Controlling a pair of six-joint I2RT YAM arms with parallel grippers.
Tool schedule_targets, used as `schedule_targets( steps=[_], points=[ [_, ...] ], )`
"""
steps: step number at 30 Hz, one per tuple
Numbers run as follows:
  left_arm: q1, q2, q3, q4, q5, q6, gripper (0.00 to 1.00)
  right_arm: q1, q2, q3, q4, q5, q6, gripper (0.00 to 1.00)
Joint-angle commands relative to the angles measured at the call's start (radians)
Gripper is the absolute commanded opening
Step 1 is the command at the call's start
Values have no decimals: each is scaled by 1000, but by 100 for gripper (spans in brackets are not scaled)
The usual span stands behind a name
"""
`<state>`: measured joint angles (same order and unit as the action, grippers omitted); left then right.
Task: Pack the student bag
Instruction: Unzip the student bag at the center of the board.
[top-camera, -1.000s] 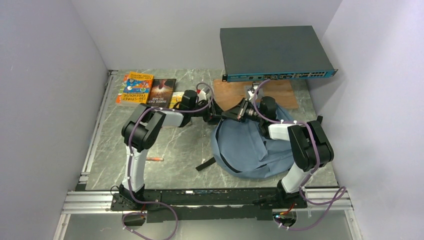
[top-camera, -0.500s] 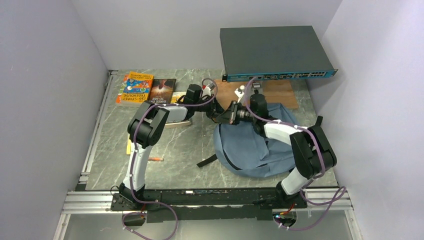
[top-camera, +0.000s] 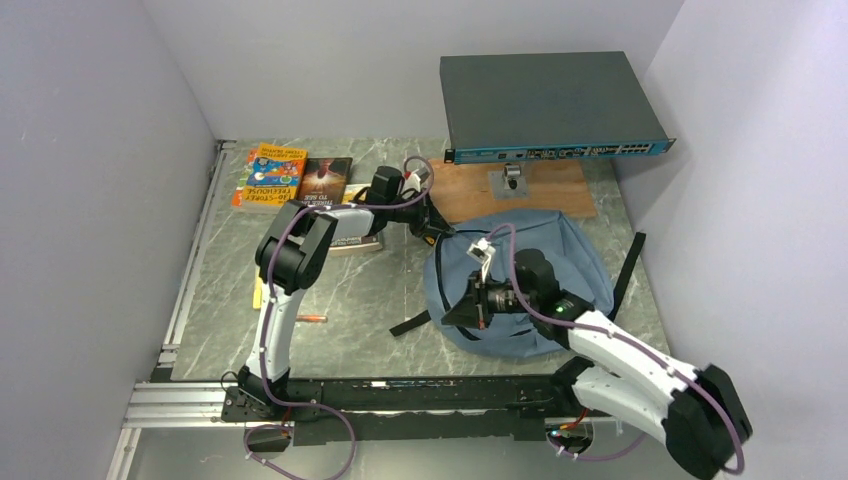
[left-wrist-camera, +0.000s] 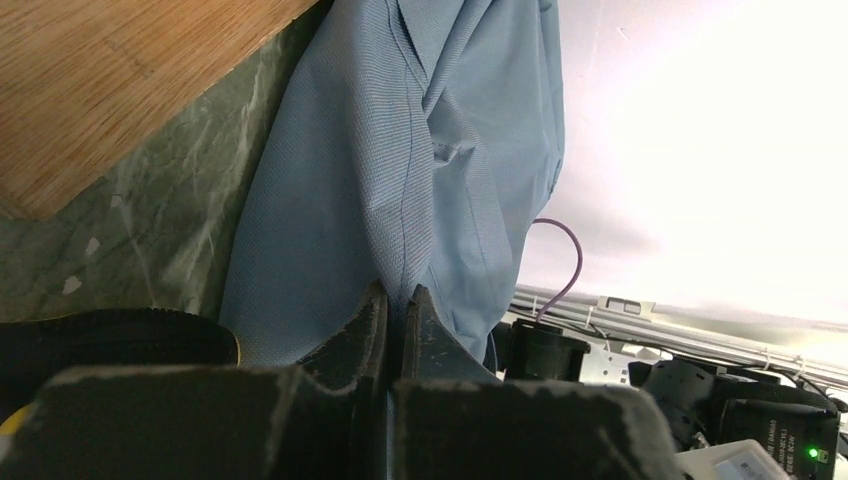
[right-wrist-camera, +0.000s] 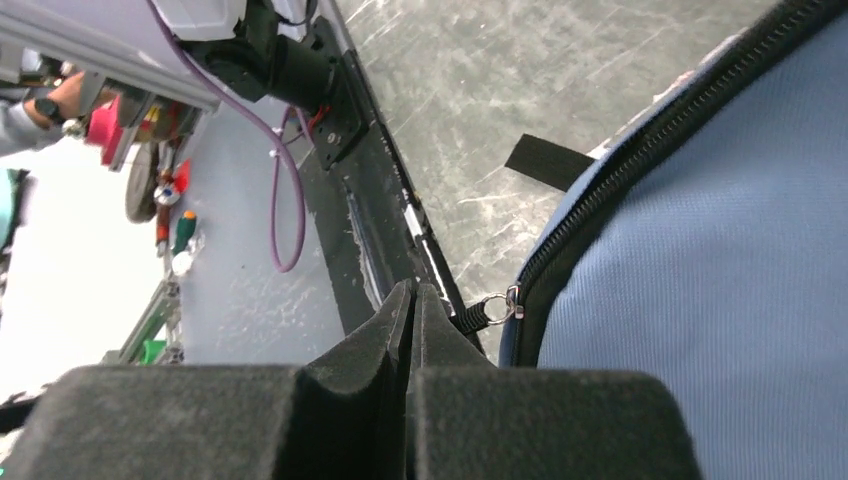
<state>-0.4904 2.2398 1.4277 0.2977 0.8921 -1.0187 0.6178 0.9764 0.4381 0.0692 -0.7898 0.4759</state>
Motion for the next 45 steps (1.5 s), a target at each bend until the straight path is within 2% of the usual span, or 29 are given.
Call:
schedule_targets(
  steps=[1, 2, 3, 5, 8, 11, 14, 18, 22, 24, 27, 30, 32, 34, 35, 40, 45],
  points=[
    [13, -26, 50, -33, -58, 71, 0, 13, -139, -13, -144, 115, 26, 0],
    [13, -37, 51, -55, -63, 84, 3, 13, -148, -8, -168, 177, 24, 0],
    [13, -54, 50, -78, -70, 98, 13, 12, -153, -2, -187, 236, 23, 0],
    [13, -103, 9, -83, -83, 118, 43, 12, -157, -4, -179, 299, 21, 0],
    [13, -204, -46, -152, -121, 194, 70, 13, -146, 4, -147, 334, 19, 0],
    [10, -317, -82, -285, -177, 303, 87, 13, -125, 16, -141, 336, -1, 0],
    [-7, -413, -121, -442, -282, 421, 94, 13, -100, 41, -163, 334, -33, 0],
    [-66, -525, -226, -523, -375, 465, 87, 13, -95, 70, -207, 343, -65, 0],
    [-165, -592, -348, -435, -375, 399, 80, 12, -108, 84, -232, 343, -71, 0],
    [-210, -586, -350, -404, -391, 382, 75, 13, -107, 92, -247, 333, -72, 0],
    [-242, -547, -316, -412, -435, 386, 53, 13, -115, 98, -275, 331, -63, 0],
    [-238, -527, -293, -447, -482, 411, 37, 13, -155, 103, -331, 359, -32, 0],
    [-232, -528, -274, -480, -532, 436, 23, 13, -207, 103, -392, 418, 20, 0],
    [-224, -530, -264, -497, -566, 441, 3, 13, -278, 95, -461, 500, 80, 0],
    [-218, -534, -266, -494, -573, 439, 0, 13, -315, 91, -499, 548, 114, 0],
    [-169, -566, -293, -461, -553, 420, 0, 13, -495, 93, -745, 844, 295, 0],
    [-131, -575, -301, -445, -493, 407, 0, 13, -633, 107, -943, 1077, 515, 0]
  ],
)
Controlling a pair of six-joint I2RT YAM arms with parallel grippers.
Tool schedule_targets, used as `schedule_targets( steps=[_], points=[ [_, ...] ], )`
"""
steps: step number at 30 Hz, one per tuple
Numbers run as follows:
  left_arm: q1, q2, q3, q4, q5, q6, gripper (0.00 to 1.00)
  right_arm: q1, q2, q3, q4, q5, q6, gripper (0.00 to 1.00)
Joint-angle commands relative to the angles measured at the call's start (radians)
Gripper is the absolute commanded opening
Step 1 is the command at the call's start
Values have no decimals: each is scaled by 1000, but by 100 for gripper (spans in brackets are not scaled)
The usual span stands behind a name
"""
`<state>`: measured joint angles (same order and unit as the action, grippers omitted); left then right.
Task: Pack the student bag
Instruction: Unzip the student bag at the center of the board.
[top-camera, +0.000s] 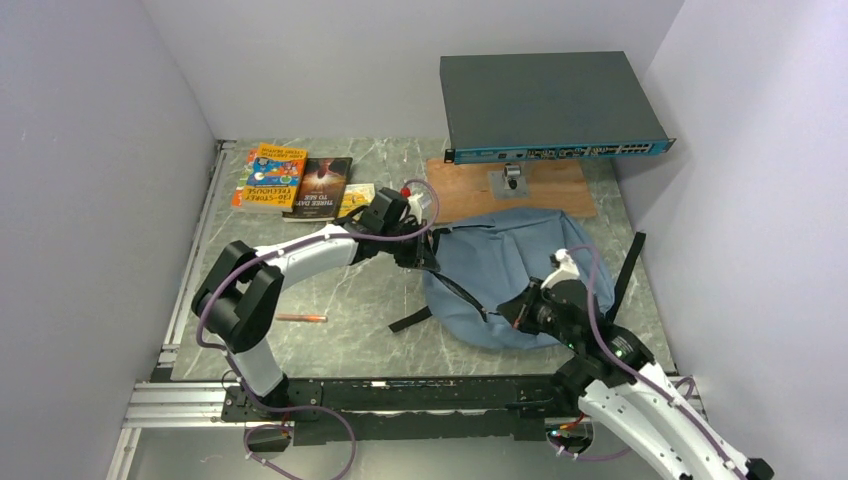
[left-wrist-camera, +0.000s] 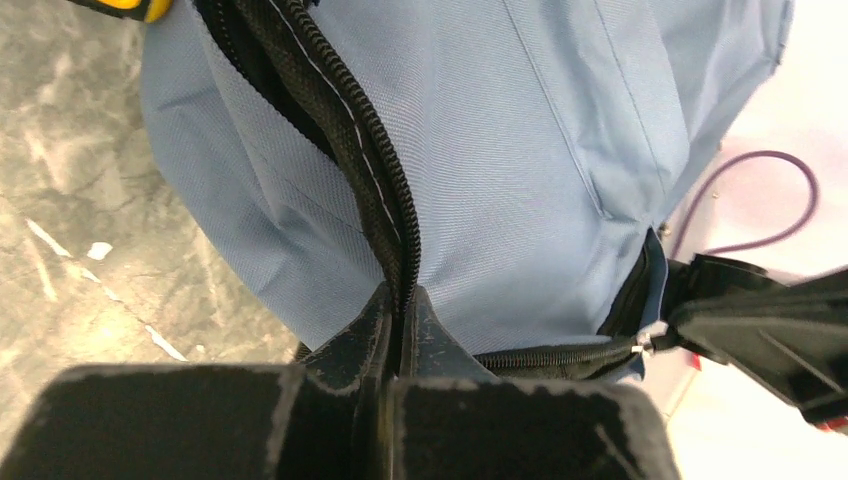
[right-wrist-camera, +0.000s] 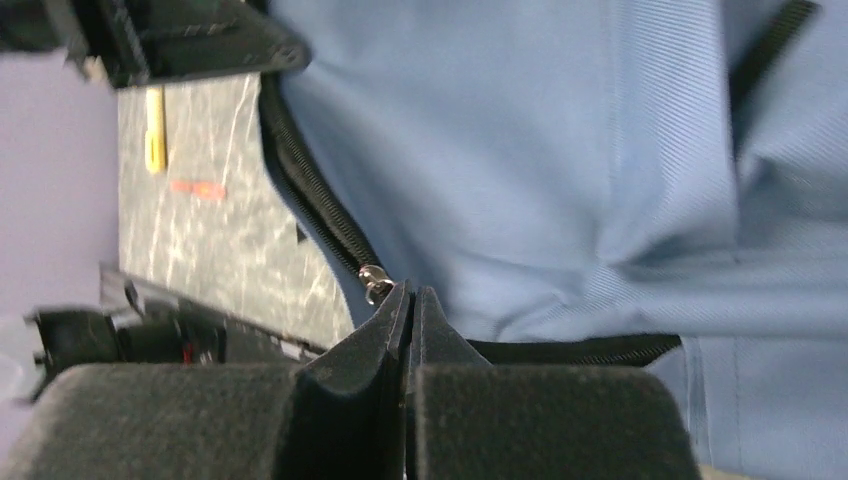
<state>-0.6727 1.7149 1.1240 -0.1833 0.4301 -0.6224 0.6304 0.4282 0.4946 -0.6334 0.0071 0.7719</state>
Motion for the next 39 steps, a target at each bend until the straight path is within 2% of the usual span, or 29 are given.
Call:
schedule_targets(
  steps=[1, 4, 10, 17, 21, 26, 29, 30, 33, 37, 39],
  points=[
    [55, -51, 3, 37, -25, 9, 0, 0, -110, 51, -279, 316, 258, 0],
    [58, -59, -7, 43, -27, 8, 0, 0, -185, 47, -332, 377, 321, 0],
    [62, -51, -9, 42, -21, 5, 0, 0, -206, 40, -307, 341, 293, 0],
    [93, -45, 24, 22, -27, 11, 0, 0, -135, 64, -293, 239, 205, 0],
    [105, -31, 42, 12, 15, 15, 0, 0, -39, 118, -435, 294, 280, 0],
    [99, -24, 18, 64, 87, -13, 0, 0, -37, 78, -325, 256, 232, 0],
    [82, -26, 5, 73, 97, -21, 0, 0, -27, 75, -223, 213, 139, 0],
    [76, -27, 2, 73, 99, -19, 0, 0, -18, 75, -174, 186, 89, 10],
    [66, -43, -12, 68, 94, -11, 17, -1, 12, 86, -42, 94, -23, 41],
    [65, -87, -30, 43, 55, 23, 39, -1, 81, 84, 182, -61, -115, 54],
    [65, -107, -23, 13, 41, 46, 50, -1, 149, 125, 275, -116, -217, 59]
  ],
)
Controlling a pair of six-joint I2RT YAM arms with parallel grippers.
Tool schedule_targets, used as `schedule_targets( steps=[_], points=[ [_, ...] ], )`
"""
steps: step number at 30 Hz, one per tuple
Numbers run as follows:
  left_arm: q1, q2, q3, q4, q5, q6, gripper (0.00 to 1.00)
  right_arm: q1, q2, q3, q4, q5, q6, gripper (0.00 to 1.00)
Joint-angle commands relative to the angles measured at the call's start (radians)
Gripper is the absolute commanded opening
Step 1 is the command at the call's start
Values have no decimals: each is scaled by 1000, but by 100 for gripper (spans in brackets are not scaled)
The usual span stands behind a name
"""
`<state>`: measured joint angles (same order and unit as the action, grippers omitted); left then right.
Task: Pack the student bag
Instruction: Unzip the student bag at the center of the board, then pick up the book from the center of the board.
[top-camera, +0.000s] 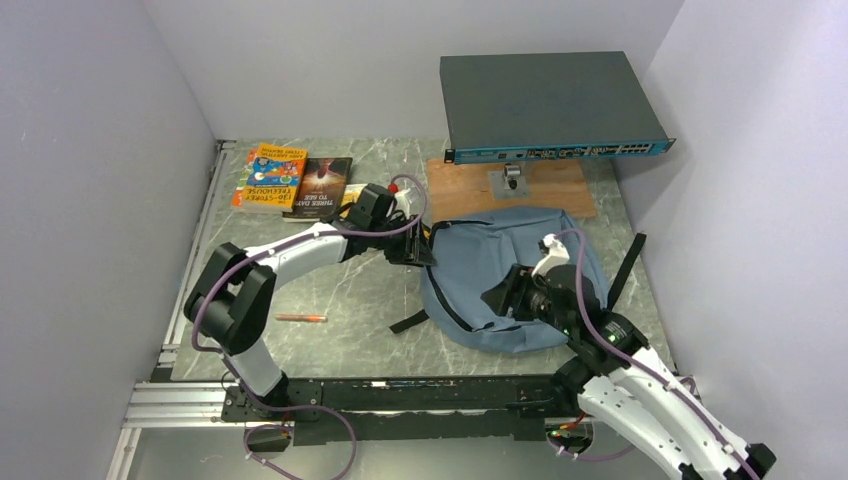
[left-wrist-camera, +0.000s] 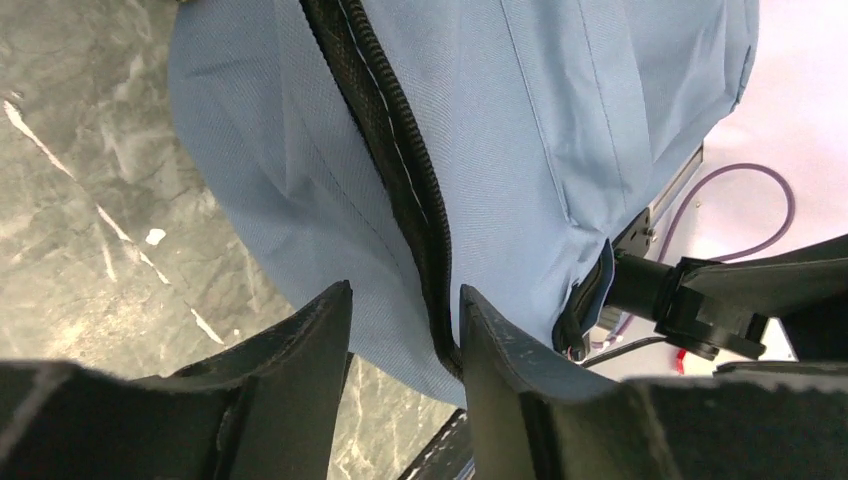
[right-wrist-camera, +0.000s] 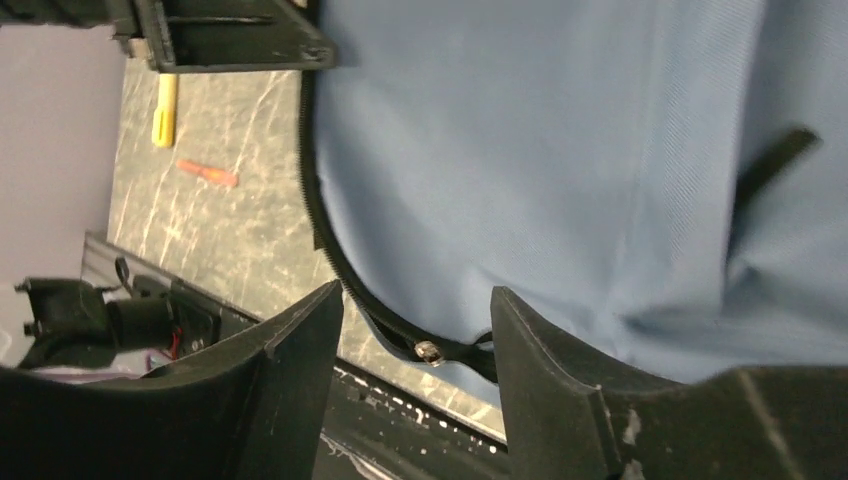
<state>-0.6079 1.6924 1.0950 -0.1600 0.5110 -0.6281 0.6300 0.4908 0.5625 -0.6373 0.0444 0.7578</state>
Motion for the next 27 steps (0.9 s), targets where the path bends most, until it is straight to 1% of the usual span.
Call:
schedule_targets(
  steps=[1, 4, 7, 9, 10, 15, 18, 20, 23, 27],
  points=[
    [1, -95, 11, -23, -45, 64, 54, 0, 128, 83, 301, -166, -262, 61],
    [0, -138, 23, -67, -72, 104, 68, 0, 251, 144, 358, -157, -400, 65],
    [2, -206, 24, -137, -138, 156, 79, 0, 352, 188, 394, -145, -468, 68],
    [8, -272, 7, -183, -193, 188, 96, 0, 407, 209, 421, -173, -486, 68],
    [15, -306, -10, -203, -223, 203, 99, 0, 440, 217, 440, -190, -483, 68],
    [84, -535, -126, -263, -383, 247, 100, 6, 555, 230, 538, -268, -450, 68],
    [178, -645, -173, -313, -463, 237, 100, 31, 606, 248, 576, -273, -440, 68],
    [245, -693, -186, -335, -501, 237, 100, 48, 624, 251, 594, -268, -451, 68],
    [345, -705, -176, -360, -508, 199, 100, 54, 640, 251, 607, -258, -461, 69],
    [477, -640, -144, -348, -481, 82, 100, 56, 628, 247, 597, -264, -468, 69]
  ],
)
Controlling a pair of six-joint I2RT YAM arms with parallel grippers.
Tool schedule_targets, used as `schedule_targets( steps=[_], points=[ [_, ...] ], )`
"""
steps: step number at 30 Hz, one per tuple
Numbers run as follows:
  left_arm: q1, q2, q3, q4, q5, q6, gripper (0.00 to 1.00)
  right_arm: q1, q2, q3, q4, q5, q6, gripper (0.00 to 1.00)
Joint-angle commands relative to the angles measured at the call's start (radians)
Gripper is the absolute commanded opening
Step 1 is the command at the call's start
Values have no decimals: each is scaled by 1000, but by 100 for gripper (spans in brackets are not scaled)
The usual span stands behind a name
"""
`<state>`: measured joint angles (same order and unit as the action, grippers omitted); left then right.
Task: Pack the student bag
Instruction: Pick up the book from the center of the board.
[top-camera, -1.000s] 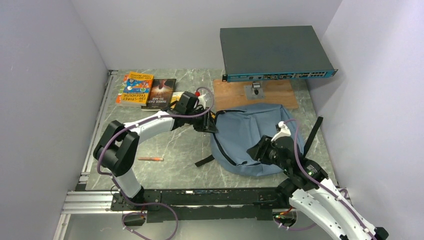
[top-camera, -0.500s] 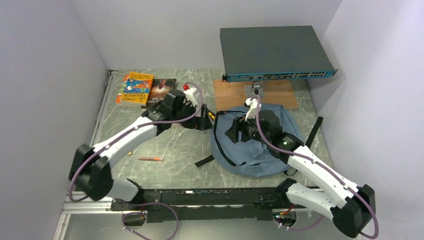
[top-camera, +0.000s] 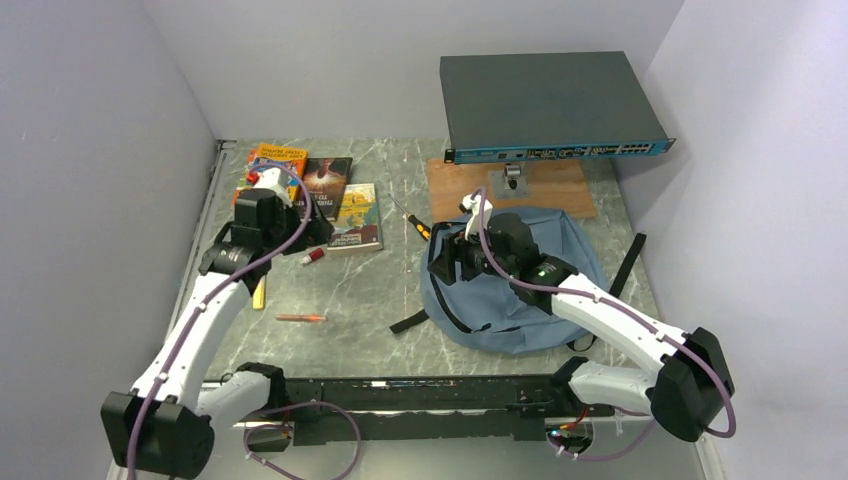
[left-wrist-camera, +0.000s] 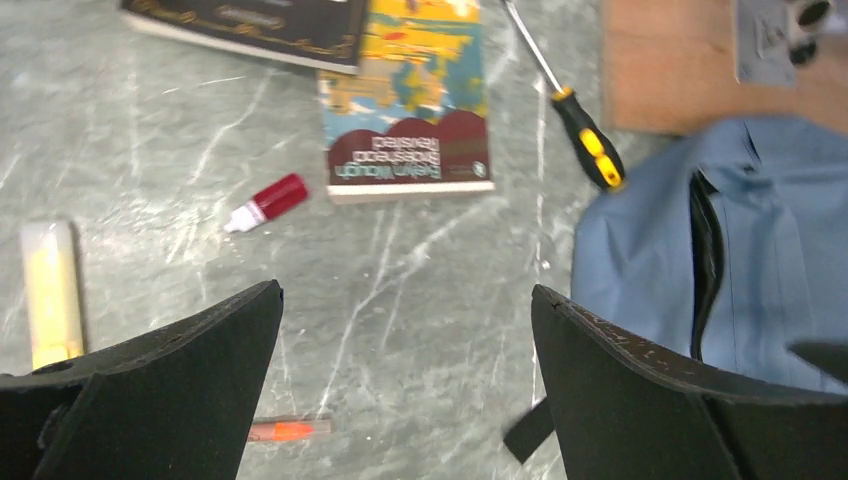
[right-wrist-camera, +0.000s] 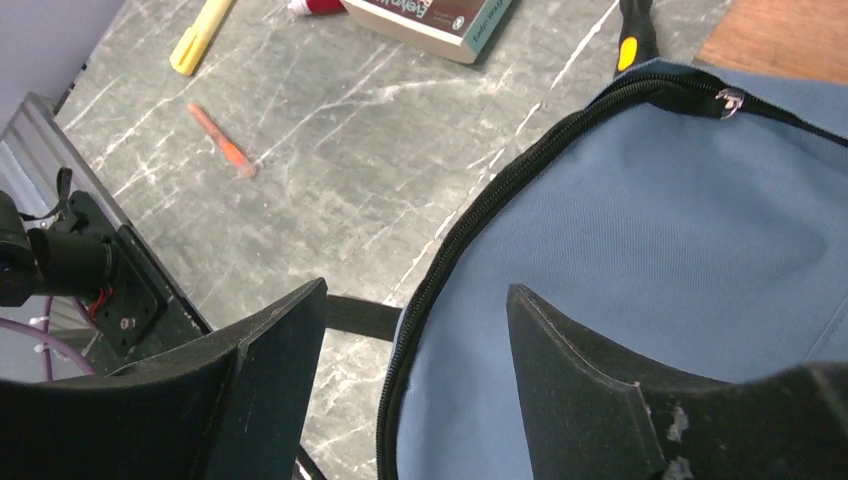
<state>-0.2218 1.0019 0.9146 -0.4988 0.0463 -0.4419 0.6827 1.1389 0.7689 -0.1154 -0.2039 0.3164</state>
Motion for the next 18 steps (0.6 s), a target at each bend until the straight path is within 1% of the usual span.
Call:
schedule_targets(
  steps=[1, 2, 5, 6, 8, 12, 15, 18],
  points=[
    [119, 69, 35, 10, -10, -157, 100, 2, -28, 31, 80, -12, -28, 69],
    [152, 87, 22, 37, 6, -208, 100, 3, -36, 25, 79, -8, -29, 69],
    [257, 123, -53, 211, 85, -388, 100, 3, -69, 17, 56, 7, -30, 69],
    [287, 138, -75, 292, 95, -453, 100, 3, -84, 0, 65, 9, -31, 69],
    [313, 172, -100, 388, 83, -527, 100, 2, -110, -25, 72, 21, -35, 70],
    [360, 292, -76, 470, -5, -566, 100, 3, -141, -32, 37, 49, -47, 70],
    [423, 398, -110, 660, 36, -600, 100, 3, -169, -57, 57, 50, -51, 70],
    [454, 483, -154, 847, 15, -620, 100, 3, -183, -51, 38, 43, -52, 70]
  ],
)
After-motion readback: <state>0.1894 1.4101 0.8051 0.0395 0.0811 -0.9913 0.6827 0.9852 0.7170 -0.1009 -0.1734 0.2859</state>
